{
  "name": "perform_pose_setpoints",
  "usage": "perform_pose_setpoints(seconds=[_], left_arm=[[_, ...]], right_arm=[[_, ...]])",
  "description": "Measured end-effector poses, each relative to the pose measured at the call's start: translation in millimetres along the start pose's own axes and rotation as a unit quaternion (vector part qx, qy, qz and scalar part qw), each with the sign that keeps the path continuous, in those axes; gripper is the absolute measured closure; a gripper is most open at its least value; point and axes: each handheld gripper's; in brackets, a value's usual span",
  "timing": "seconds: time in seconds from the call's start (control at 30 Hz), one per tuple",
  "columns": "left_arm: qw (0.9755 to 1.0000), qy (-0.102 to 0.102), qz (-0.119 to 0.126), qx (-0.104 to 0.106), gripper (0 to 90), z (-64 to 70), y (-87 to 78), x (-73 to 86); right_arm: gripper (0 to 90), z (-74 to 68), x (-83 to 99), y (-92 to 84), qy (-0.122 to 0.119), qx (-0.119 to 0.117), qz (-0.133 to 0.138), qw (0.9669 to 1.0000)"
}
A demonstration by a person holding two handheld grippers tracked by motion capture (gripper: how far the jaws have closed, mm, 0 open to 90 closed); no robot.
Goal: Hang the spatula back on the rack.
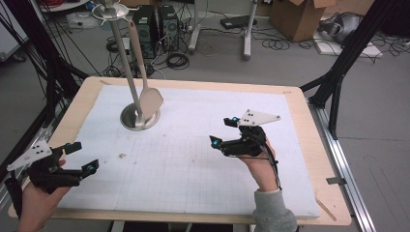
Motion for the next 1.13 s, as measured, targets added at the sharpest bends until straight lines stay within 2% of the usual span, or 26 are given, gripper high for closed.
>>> perform_pose_setpoints(seconds=[0.23,0.4,0.8,0.93,1.13], left_arm=[[1.0,-0.004,0.0,0.0,2.3,-1.2,-0.1,1.1],[1.0,-0.005,-0.001,-0.001,2.4,-1.7,0.1,1.4],[1.0,-0.007,-0.003,0.001,2.3,-2.1,2.0,1.9],[1.0,-0.004,-0.004,0.003,2.4,-1.5,2.3,1.6],[0.9999,-0.008,-0.004,0.006,2.3,-1.6,3.8,2.1]], right_arm=[[19.5,8.6,19.0,-14.9,0.019,0.015,0.008,0.9997],[19.3,13.1,34.7,-22.4,0.029,0.024,0.0,0.9993],[19.3,21.5,61.9,-46.8,0.051,0.038,0.016,0.9978],[19.3,22.5,67.7,-50.1,0.053,0.046,0.01,0.9975],[19.2,21.7,74.8,-51.7,0.051,0.043,0.011,0.9977]])
Point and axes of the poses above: each handheld gripper's, and its own axes: y roughly forward along the jaws, x roughly out of its underside, z roughly to its right
